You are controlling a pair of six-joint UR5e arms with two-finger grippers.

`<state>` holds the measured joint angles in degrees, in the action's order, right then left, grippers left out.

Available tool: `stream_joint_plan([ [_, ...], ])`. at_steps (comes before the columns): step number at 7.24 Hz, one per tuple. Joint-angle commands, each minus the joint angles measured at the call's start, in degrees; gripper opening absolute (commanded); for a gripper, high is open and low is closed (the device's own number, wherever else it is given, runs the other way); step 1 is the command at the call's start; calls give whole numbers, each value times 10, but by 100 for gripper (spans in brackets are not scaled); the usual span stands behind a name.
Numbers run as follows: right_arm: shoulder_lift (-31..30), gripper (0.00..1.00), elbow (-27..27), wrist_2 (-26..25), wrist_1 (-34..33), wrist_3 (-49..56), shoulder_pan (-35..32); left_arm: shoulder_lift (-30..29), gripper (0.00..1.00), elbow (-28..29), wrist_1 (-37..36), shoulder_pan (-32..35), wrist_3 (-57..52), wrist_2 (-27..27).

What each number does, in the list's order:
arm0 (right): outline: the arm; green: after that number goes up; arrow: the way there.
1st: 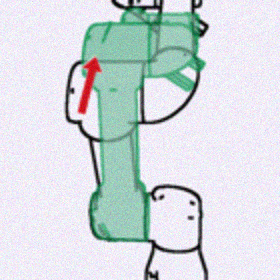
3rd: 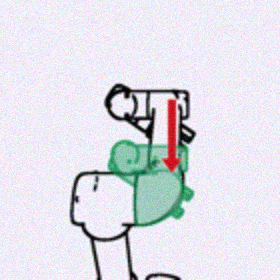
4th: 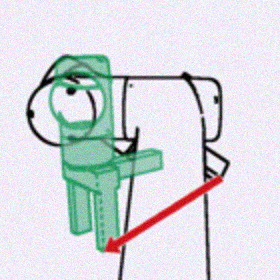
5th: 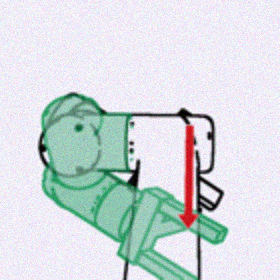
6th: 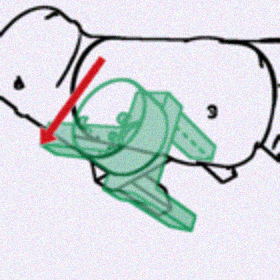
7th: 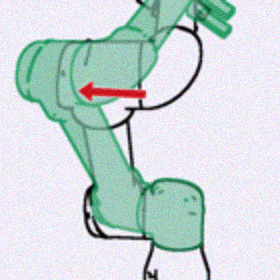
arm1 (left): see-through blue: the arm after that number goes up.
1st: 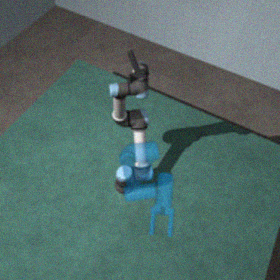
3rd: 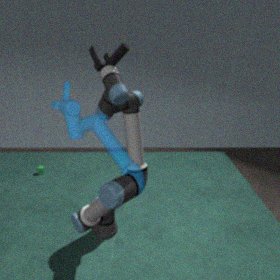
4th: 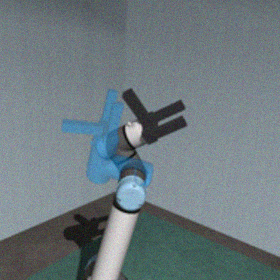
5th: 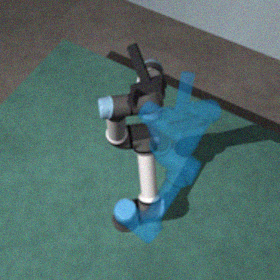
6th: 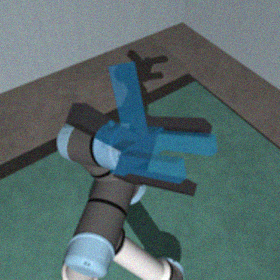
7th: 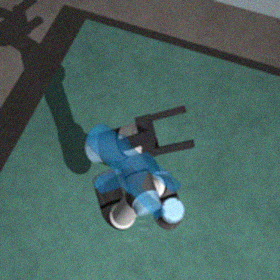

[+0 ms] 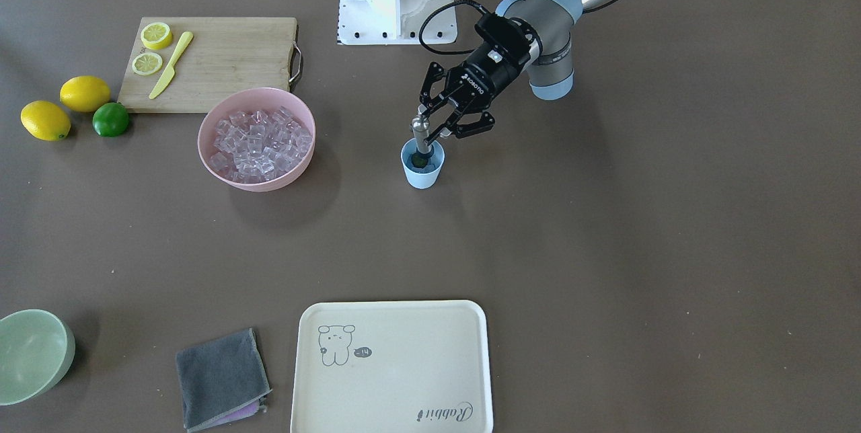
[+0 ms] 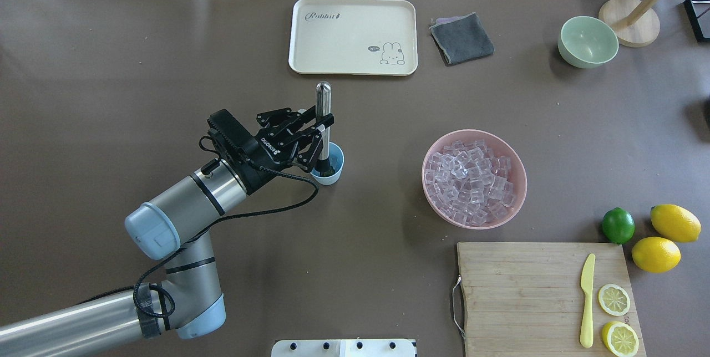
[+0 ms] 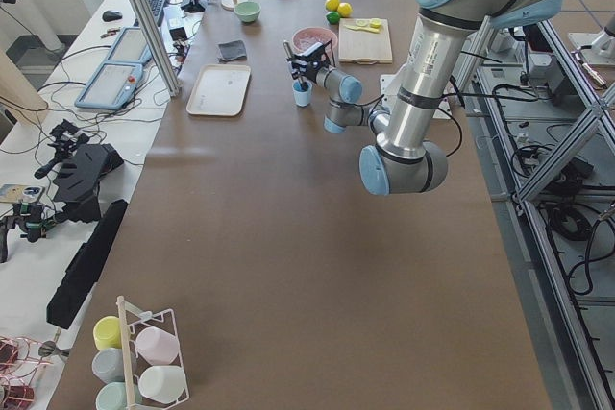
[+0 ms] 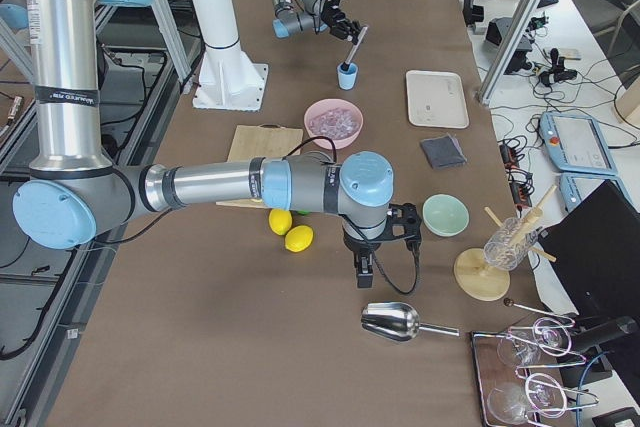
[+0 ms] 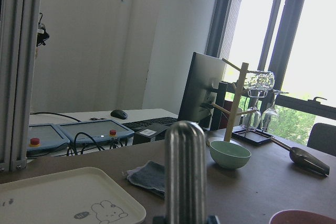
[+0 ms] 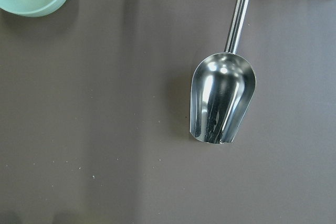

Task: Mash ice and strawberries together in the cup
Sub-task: 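Press the pestle down into the light-blue cup with the left gripper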

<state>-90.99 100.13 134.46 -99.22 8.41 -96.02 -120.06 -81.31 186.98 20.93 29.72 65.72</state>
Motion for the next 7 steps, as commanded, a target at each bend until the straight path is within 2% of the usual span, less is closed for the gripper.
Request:
stream_joint_plan([
  [1,-8,100,2,1,1,1,-2,-4,0,-27,-9,16,1,5],
  [5,-19,100,2,0,2,1,-3,-9,0,15,-10,6,1,1],
  [7,-24,100,3,-1,3,7,-9,-5,0,15,-6,-2,1,1],
])
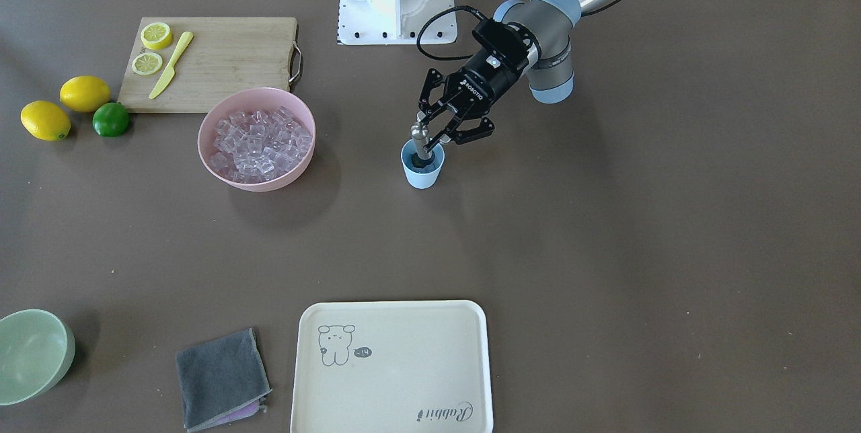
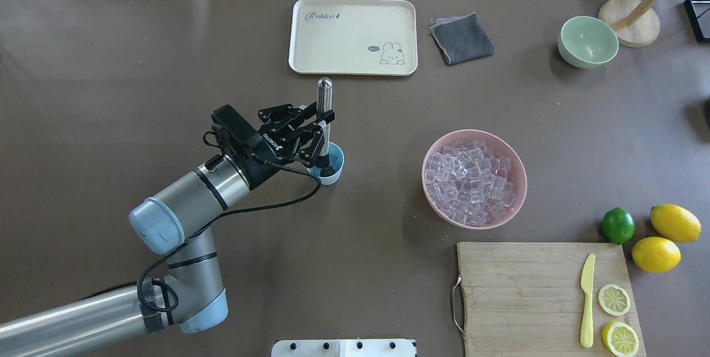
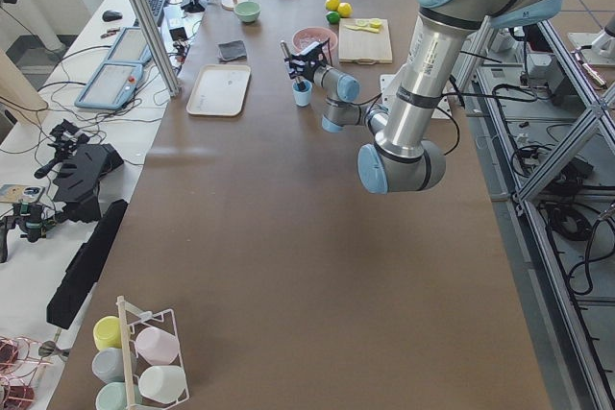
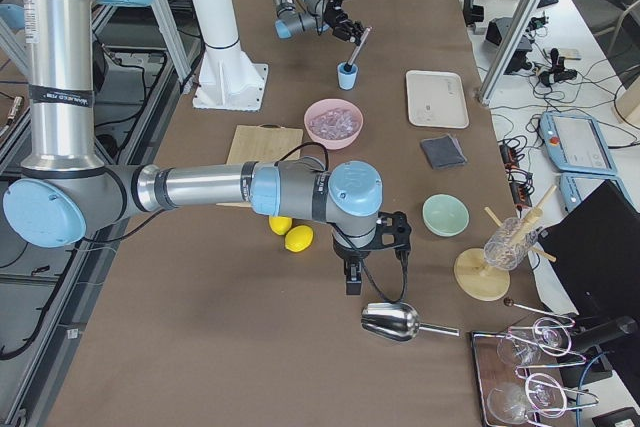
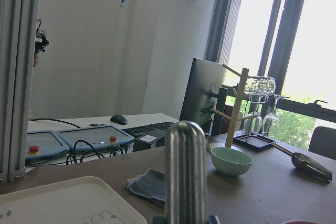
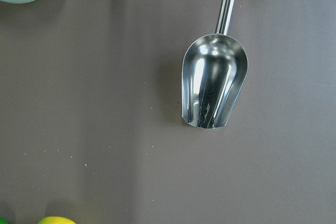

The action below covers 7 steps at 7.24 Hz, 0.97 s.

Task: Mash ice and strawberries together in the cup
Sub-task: 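Press the pestle down into the light-blue cup with the left gripper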

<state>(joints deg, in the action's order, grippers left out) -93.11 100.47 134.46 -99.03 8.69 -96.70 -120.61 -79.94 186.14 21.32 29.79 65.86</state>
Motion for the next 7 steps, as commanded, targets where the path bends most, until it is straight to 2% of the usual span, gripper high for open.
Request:
stream_joint_plan([
  [1,-2,100,0,-2,1,5,-2,2,0,-22,4,-3,0,5],
  [3,-3,100,0,-3,1,6,-3,5,0,-53,-3,6,0,9],
  [5,-7,100,0,-4,1,7,-5,7,0,-49,-10,6,0,11],
  [6,-7,100,0,-4,1,7,-6,6,0,-58,-43,7,0,14],
  [7,-8,100,-2,-4,1,7,-6,8,0,-113,-105,22,1,48],
])
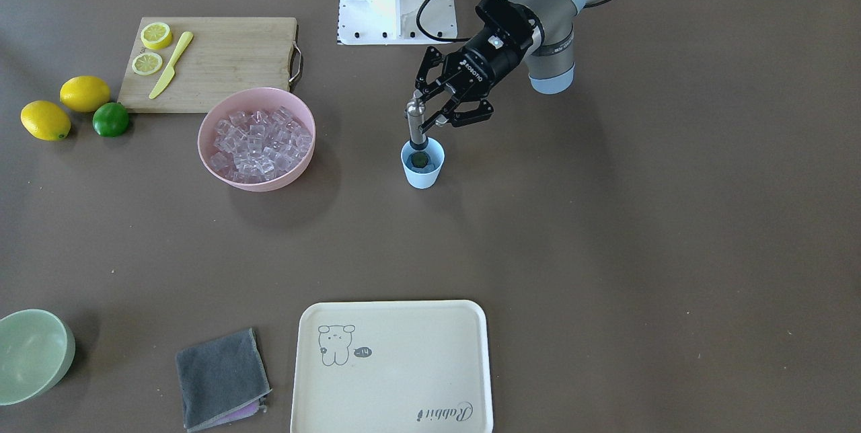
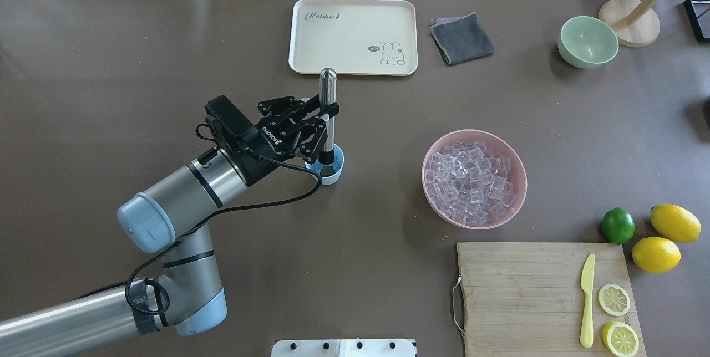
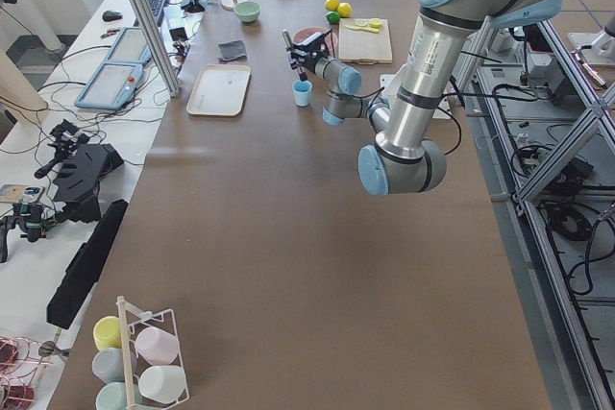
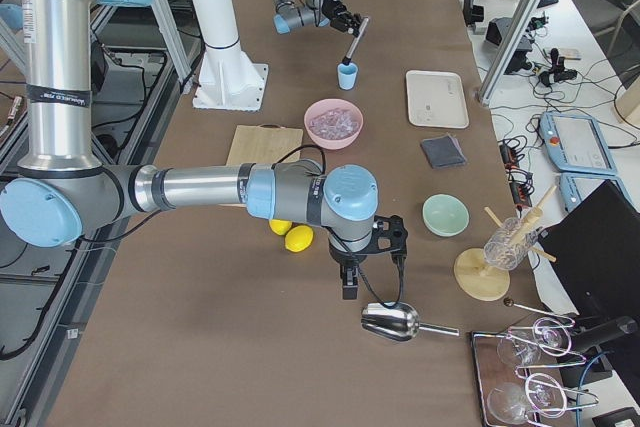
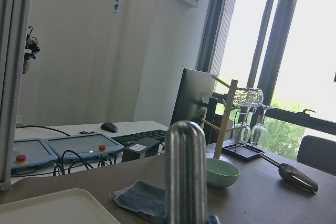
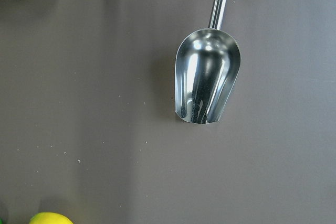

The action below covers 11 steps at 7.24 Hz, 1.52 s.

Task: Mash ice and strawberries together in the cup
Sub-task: 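Press the pestle down into the light-blue cup with the left gripper, then lift the pestle out of the cup and withdraw the left arm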

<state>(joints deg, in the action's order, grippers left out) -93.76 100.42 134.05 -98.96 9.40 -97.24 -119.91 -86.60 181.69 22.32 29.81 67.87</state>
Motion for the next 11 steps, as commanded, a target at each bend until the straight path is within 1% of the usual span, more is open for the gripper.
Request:
stream_joint_plan([
  [1,0,100,-3,-2,1,1,-1,16,0,-121,-190,85,25,119],
  [2,-5,100,1,-2,1,1,-5,21,0,-144,-293,165,94,231],
  [3,-9,100,3,-1,1,1,-7,21,0,-139,-332,220,101,305],
  [4,-10,100,4,1,1,1,-7,29,0,-139,-378,245,116,341],
  [5,-10,100,4,1,1,1,-7,58,0,-133,-451,257,144,401],
  [6,-7,100,2,-1,0,1,-7,61,0,-126,-568,280,144,475],
  [7,-8,100,5,1,0,1,-7,74,0,-125,-634,291,144,505],
  [8,-8,100,5,2,1,1,-7,110,0,-119,-649,314,148,531],
  [9,-7,100,5,3,1,1,-7,135,0,-86,-698,363,143,598],
  [10,-4,100,6,3,1,1,-7,172,0,-63,-715,403,133,642],
  [11,-4,100,10,3,0,1,-7,213,0,-55,-714,429,117,642],
])
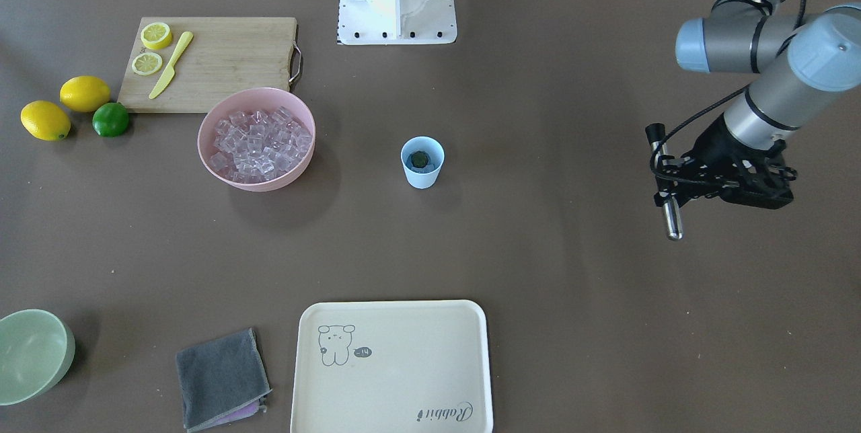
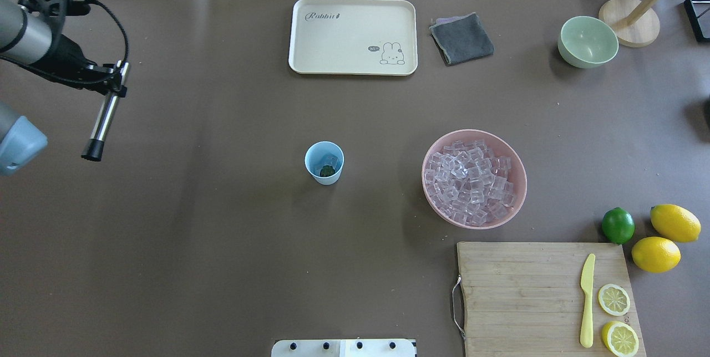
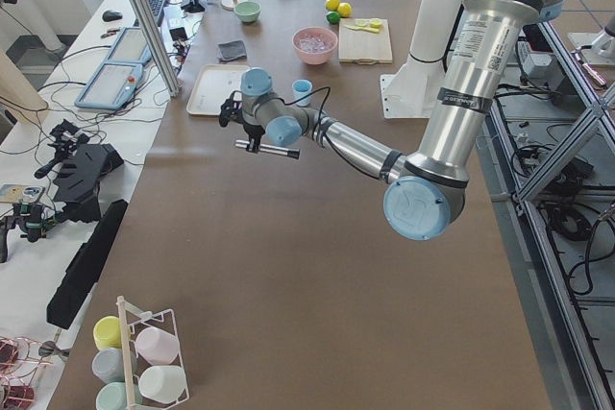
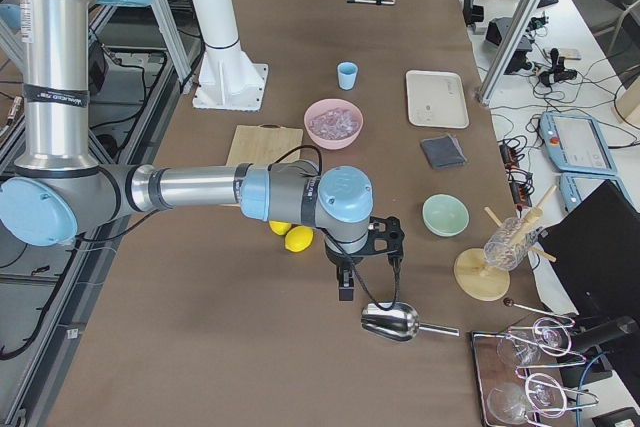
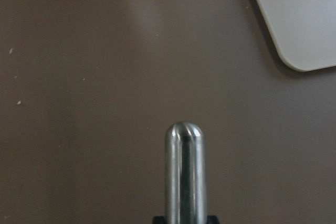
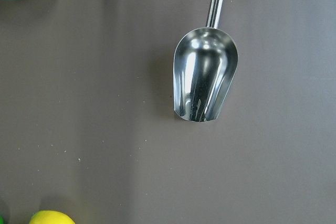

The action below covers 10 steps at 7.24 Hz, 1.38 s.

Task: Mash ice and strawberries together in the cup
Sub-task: 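Lift the pestle out of the cup and withdraw the left arm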

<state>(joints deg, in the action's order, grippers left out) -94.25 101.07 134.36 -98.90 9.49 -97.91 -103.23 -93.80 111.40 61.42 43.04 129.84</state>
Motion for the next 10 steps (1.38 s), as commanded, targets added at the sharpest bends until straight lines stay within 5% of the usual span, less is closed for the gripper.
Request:
stream_joint_plan([
  [1,3,100,9,0,-1,-1,0,82,0,48,-4,83,-97,26],
  [3,4,100,9,1,-1,-1,1,129,0,102,12,130,-197,24],
  [5,5,100,11,1,-1,-1,1,143,0,174,106,129,-186,21],
  [7,5,100,11,1,-1,-1,1,141,0,186,147,128,-166,19],
  [8,5,100,10,2,-1,-1,2,140,29,183,147,127,-168,19],
  [9,5,100,11,2,-1,-1,2,137,99,181,145,125,-173,18],
  [10,5,100,10,1,-1,-1,2,132,99,181,142,121,-173,17],
])
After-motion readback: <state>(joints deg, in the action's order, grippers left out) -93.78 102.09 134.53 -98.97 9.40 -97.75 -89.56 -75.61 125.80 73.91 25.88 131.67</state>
